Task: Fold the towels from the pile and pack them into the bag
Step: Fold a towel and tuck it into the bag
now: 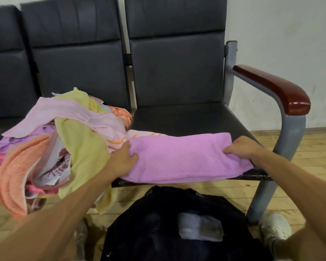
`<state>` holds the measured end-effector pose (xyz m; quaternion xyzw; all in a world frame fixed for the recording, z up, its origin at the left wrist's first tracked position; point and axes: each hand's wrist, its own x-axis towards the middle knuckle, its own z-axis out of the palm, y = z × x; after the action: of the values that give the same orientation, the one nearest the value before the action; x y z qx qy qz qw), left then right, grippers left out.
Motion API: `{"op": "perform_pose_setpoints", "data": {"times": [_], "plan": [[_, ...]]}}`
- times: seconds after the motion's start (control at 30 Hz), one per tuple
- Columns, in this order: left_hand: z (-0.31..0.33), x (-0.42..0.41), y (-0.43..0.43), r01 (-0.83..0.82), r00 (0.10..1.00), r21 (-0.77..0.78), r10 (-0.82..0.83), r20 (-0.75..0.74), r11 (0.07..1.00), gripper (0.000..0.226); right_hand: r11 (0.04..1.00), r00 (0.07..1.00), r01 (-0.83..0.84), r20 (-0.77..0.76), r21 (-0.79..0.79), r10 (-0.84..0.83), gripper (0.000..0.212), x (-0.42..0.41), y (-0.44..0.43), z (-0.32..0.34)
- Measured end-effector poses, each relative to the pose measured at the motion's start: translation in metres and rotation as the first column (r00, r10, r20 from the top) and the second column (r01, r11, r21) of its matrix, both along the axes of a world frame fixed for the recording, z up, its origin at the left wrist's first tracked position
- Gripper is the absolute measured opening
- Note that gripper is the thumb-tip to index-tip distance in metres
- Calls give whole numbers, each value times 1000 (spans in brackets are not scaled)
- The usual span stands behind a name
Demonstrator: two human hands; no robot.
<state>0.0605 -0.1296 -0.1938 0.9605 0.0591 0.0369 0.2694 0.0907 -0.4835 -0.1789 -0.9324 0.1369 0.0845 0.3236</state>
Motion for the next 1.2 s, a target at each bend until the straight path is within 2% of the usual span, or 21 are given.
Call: {"op": "perform_pose_setpoints", "data": {"times": [0.07,0.13,0.17,0.2,0.23,0.27,0.33,0.47,0.57,0.67,0.73,0.83,0.93,1.0,1.1,1.13,1.2], "plan": [[4,-2,0,-47,998,-84,50,35,995,47,992,999,51,-15,118,-49,39,1,-1,0],[12,0,1,-155,988,-294,150,-38,943,44,968,994,106,-22,227,-103,34,1,-2,2],[18,-1,1,-227,974,-477,191,-123,849,43,955,991,132,-23,267,-131,28,0,-3,3],[23,-1,0,-287,957,-646,187,-220,708,39,941,988,154,-19,301,-156,20,0,-4,4],[29,-3,-4,-327,943,-757,148,-297,565,33,929,984,172,-15,328,-177,16,-1,-6,6],[36,-5,-10,-339,938,-814,106,-329,471,27,918,982,181,-17,354,-187,14,-3,-7,7],[47,-5,-25,-303,951,-861,68,-302,408,25,895,984,172,-34,411,-174,10,-8,-9,10],[64,4,-68,-234,972,-871,72,-225,431,19,892,992,127,-40,434,-122,10,-15,-13,11],[72,9,-105,-199,978,-832,44,-206,518,16,902,997,71,-21,426,-68,18,-13,-17,8],[75,9,-143,-156,977,-805,-30,-210,572,13,900,999,41,-27,433,-33,16,-13,-21,7],[73,10,-167,-110,976,-753,-74,-206,648,8,895,999,30,-38,445,-15,18,-15,-22,8],[64,12,-199,19,975,-607,-149,-165,795,19,885,999,30,-41,464,-13,22,-14,-23,7],[48,15,-225,135,964,-482,-227,-138,866,36,876,998,49,-51,481,-28,23,-13,-22,7],[40,14,-239,197,935,-472,-310,-175,859,24,856,997,71,-52,512,-52,29,-12,-22,6],[39,3,-242,216,861,-564,-428,-274,797,21,832,998,66,-37,551,-55,43,-11,-22,5],[40,1,-237,225,856,-603,-451,-254,766,20,838,998,58,-27,542,-51,46,-11,-22,4],[46,0,-219,197,888,-685,-424,-179,701,31,865,999,40,-14,500,-39,52,-11,-22,3]]}}
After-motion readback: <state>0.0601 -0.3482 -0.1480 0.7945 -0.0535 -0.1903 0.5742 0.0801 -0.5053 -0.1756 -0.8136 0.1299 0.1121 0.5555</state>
